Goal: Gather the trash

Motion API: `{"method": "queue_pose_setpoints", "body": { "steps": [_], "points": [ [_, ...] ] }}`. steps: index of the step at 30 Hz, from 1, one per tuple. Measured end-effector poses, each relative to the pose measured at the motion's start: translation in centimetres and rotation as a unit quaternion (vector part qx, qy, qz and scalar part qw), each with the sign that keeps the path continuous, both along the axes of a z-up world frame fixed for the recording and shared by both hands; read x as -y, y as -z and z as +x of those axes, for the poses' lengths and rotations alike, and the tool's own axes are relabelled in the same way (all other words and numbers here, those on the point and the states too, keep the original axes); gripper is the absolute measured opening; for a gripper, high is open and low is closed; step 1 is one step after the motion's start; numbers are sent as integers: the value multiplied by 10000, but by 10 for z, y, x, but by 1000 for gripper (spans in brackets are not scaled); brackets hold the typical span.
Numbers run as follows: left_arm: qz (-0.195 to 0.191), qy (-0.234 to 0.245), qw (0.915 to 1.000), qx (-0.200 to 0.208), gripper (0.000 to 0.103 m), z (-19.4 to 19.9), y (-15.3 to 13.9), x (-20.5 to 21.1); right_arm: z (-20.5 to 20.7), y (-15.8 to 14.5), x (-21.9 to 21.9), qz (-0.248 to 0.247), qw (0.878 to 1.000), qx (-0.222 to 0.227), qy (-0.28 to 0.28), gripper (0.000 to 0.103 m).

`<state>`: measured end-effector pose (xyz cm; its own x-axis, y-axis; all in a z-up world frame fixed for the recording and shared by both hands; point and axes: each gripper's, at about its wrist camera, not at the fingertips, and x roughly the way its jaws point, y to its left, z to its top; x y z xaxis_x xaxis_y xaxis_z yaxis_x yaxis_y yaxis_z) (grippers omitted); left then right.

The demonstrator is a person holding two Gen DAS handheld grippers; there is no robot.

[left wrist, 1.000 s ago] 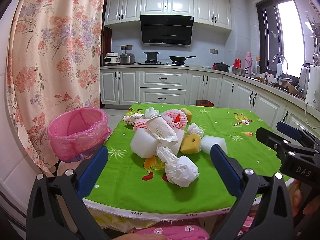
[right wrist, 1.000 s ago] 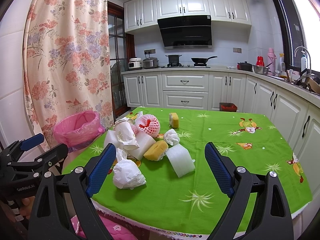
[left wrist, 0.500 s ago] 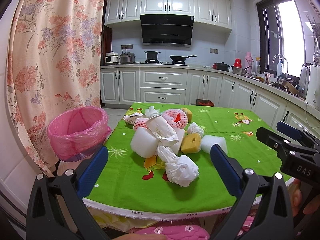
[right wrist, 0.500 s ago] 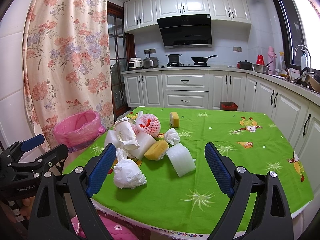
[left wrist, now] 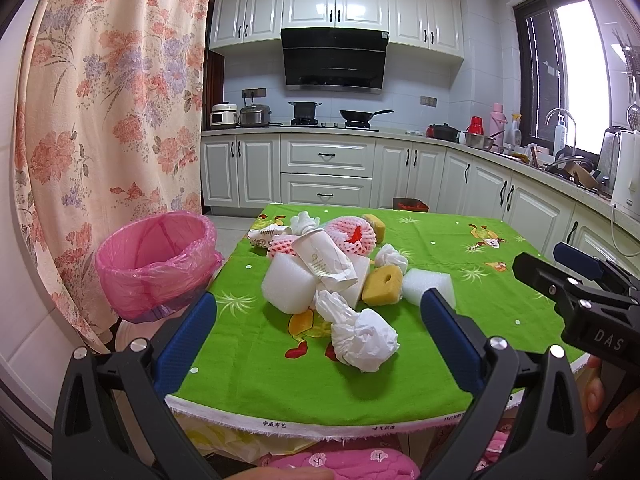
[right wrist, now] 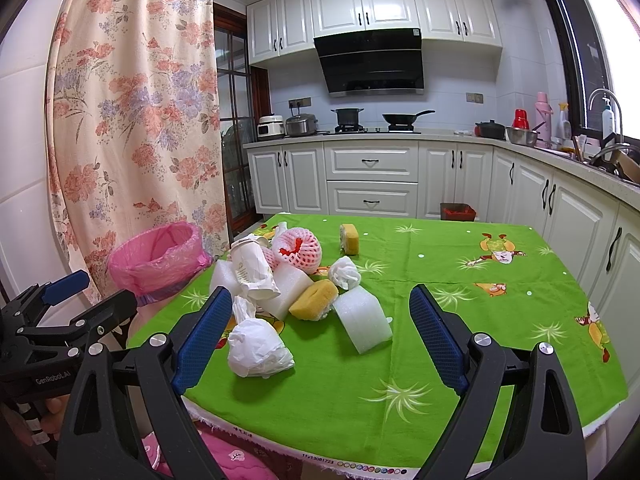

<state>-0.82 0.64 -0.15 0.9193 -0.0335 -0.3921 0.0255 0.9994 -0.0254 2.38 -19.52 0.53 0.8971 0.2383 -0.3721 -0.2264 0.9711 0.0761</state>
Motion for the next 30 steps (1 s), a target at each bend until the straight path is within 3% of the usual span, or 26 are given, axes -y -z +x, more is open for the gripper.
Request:
{"method": "queue_pose_setpoints", "body": {
  "steps": [15,24,30],
  "points": [
    [23,23,9999,-100,99,-1,8,1,2,2,2,-62,9999,54,131,85],
    [-261,80,9980,-574,99,60,38,-1,41,38,30,50,9985,-356,416,85],
    [-146,173,9974,-691,98,91,74,18,77,69,29,-90,9977,-620,247,85]
  ]
}}
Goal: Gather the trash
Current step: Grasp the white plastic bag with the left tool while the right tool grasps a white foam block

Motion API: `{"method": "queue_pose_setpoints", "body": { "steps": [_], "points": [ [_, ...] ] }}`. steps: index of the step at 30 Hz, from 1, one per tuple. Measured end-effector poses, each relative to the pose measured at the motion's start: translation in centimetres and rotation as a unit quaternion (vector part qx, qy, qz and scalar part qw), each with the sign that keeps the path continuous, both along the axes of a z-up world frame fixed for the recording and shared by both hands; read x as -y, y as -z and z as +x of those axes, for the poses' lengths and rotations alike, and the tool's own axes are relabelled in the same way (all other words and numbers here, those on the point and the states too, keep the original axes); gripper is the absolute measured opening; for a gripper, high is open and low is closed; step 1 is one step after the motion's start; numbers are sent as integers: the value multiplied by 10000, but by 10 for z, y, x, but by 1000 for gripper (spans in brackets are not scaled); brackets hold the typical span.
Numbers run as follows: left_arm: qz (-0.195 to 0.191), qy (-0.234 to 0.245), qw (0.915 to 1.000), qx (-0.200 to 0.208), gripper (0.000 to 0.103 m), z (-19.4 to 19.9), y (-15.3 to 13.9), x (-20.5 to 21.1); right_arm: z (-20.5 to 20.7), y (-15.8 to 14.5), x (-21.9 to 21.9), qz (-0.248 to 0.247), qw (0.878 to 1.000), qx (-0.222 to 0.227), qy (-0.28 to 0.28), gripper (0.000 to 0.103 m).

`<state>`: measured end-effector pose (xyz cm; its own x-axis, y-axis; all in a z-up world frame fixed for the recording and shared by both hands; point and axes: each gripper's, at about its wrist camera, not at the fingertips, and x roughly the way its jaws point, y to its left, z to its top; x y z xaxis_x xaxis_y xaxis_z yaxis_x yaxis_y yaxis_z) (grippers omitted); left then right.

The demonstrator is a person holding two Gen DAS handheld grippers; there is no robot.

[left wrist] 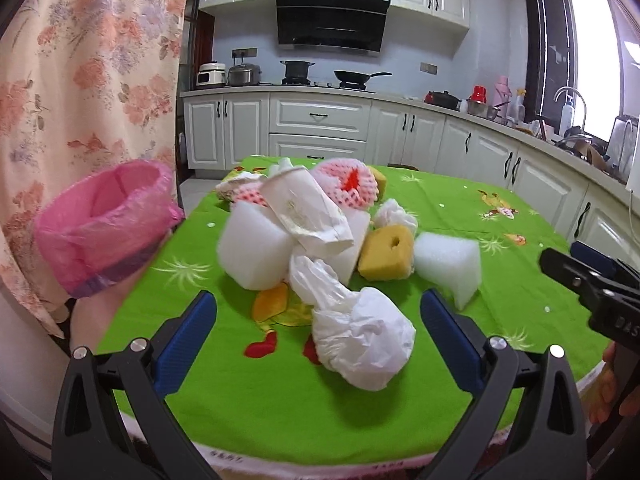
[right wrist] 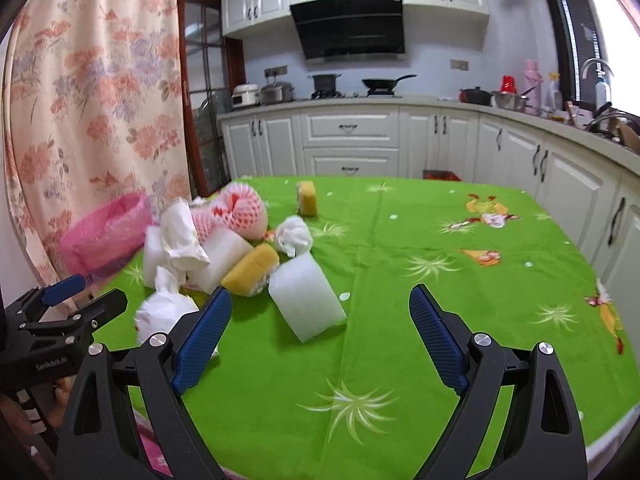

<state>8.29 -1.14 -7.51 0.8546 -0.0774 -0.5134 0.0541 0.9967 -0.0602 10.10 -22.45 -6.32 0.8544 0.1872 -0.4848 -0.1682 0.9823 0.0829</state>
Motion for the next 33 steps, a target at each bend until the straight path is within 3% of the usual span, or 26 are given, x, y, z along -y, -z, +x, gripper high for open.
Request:
{"method": "queue_pose_setpoints", "body": {
  "steps": [4,10,15,19,22,33],
  "points": [
    [220,45,9996,-196,98,13,19,10,29,21,-5,-125,9991,-244,-317,85],
    [-41,-37,9985,-553,98,28,39,5,72,44,-16,-242,9939,-827,-688,84],
    [68,-48,9985,-550,98,31,42,11,93,55,-28,-452,9891,-1081,-892,84],
    [43,-84,9983,-577,98,35,43,15,106,61,-24,-410,9881,-1228,-832,73],
    [20,-142,9980,-624,98,41,44,18,109,65,-17,-363,9880,-1275,-799,53],
    [74,-204,9970,-749,71,53,58,35,83,68,-2,-76,9934,-963,-618,51]
  ]
}}
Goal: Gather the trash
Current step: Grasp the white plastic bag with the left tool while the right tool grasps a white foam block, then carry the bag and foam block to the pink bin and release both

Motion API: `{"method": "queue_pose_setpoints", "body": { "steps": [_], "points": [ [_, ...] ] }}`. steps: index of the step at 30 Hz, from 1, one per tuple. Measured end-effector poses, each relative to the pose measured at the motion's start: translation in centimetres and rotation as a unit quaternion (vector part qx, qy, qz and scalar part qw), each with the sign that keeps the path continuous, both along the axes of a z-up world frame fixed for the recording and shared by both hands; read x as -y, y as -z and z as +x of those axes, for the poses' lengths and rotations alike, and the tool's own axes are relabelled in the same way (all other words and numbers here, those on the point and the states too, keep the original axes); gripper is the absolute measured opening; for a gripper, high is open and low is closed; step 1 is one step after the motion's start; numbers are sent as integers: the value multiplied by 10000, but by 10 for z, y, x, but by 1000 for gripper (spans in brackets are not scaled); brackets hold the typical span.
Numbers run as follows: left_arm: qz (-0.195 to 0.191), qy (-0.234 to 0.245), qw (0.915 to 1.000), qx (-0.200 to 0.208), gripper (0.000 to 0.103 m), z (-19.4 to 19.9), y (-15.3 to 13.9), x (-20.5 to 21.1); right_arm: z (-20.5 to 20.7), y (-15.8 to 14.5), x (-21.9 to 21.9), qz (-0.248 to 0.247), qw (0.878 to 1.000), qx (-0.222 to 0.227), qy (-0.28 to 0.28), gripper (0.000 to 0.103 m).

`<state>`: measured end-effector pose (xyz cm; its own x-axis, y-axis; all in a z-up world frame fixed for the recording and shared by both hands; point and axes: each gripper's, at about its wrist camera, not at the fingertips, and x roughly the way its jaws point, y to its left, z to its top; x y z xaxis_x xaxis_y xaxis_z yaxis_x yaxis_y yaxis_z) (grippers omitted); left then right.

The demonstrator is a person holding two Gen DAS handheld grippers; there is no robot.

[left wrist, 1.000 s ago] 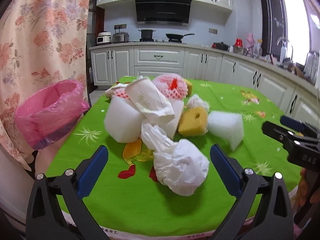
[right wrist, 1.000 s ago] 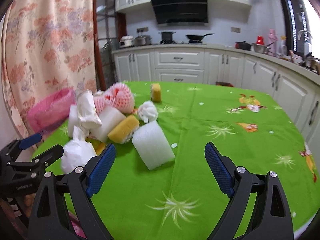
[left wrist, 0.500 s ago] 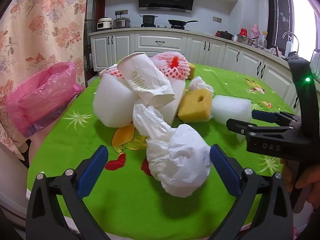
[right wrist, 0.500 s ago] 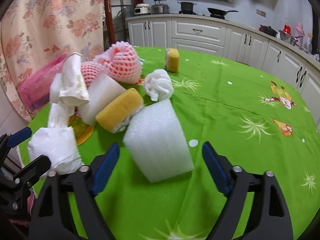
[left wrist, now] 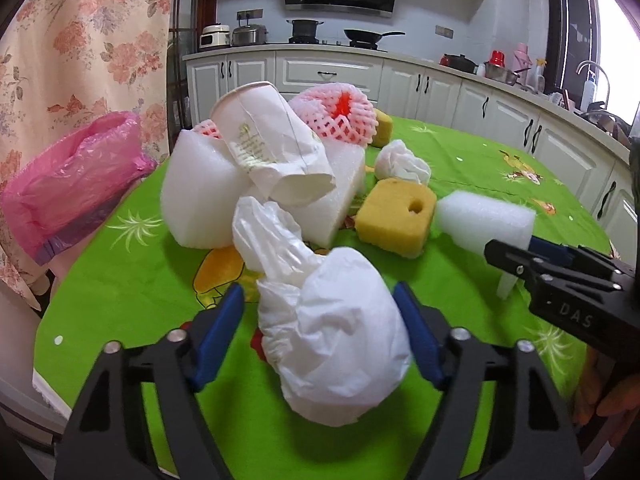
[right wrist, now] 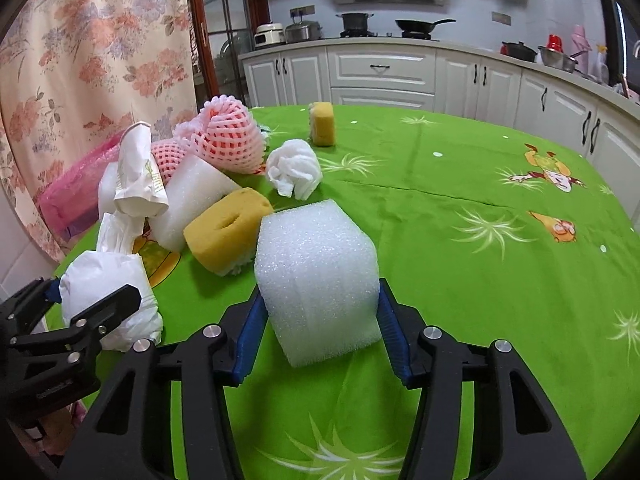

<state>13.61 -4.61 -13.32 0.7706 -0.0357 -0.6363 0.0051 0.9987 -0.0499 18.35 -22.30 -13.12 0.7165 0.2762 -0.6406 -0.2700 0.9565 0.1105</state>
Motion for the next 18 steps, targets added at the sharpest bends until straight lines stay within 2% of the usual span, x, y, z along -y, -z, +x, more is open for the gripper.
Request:
{"method": "queue_pose_setpoints", "body": {
  "steps": [1,2,4,11,18],
  "points": [
    [49,4,10000,53,69,-1,1,0,-1,-2,1,6,10000,55,33,51],
    [78,17,9999,85,62,-2,1,0,-1,-3,1,5,10000,75,55,51],
    [135,77,9998,139,59,-2,2,1,-2,-3,1,8,9999,106,93,51],
    [-13,301,9989,359,39,-10,-2,-11,-18,-10,-2,138,9994,277,165,51],
    [28,514,9959,744,30,-32,-16,-22,-37,-23,-13,132,9986,506,89,51]
  ]
}}
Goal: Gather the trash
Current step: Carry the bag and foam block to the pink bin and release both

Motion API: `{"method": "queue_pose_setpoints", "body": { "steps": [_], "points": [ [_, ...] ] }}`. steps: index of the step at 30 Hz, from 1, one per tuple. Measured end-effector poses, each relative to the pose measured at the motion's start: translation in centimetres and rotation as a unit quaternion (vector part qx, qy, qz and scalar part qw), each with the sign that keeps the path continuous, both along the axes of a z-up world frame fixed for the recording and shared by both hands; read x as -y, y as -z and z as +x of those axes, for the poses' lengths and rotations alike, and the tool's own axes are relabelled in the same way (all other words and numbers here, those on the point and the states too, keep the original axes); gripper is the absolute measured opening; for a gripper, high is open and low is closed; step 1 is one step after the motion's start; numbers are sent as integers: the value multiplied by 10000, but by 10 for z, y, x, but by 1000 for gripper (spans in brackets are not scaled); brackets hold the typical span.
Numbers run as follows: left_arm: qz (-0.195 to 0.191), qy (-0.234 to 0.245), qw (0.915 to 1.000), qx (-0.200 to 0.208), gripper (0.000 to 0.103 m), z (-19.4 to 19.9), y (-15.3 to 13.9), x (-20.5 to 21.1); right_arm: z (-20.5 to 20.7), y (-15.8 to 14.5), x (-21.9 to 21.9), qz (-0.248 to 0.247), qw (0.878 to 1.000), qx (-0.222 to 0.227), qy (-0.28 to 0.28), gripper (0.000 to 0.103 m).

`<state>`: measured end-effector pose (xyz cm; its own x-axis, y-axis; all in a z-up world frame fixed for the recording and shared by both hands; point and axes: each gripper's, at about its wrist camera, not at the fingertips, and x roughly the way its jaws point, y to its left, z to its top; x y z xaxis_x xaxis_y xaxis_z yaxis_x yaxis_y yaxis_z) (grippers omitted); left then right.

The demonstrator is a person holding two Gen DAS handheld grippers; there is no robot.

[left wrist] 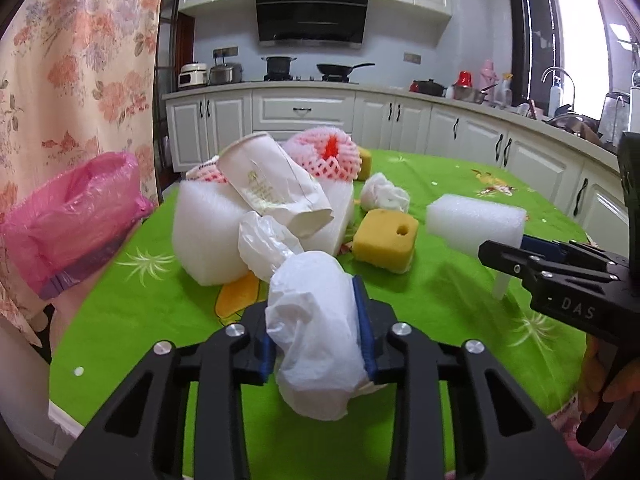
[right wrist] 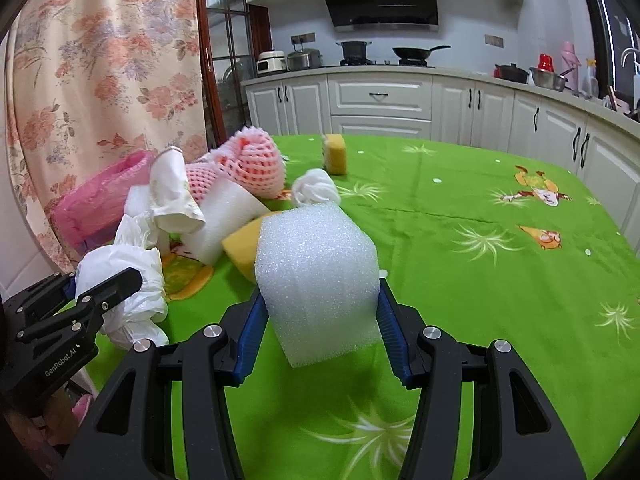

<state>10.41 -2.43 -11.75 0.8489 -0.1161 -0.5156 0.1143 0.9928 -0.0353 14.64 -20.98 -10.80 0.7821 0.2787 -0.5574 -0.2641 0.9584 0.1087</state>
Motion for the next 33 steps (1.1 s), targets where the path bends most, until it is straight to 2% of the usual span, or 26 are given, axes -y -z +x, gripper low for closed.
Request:
{"method": "queue_pose_setpoints", "body": {
  "steps": [10,18,26,33],
  "points": [
    [31,-314,9982,519,29,-28,-32,-41,-15,-32,-40,148,9978,366,-527,50],
    [163,-741,9955,576,29,-38,-44,-87,-9,-49,-100,84,9912,497,-1221,50],
    [1,-1217,9908,588,29,-26,-66,-159,15,-68,-167,64,9813,656,-1808,50],
    [-12,-1497,9877,455,29,16,-85,-230,50,-84,-229,183,9759,569,-2101,50]
  ]
}}
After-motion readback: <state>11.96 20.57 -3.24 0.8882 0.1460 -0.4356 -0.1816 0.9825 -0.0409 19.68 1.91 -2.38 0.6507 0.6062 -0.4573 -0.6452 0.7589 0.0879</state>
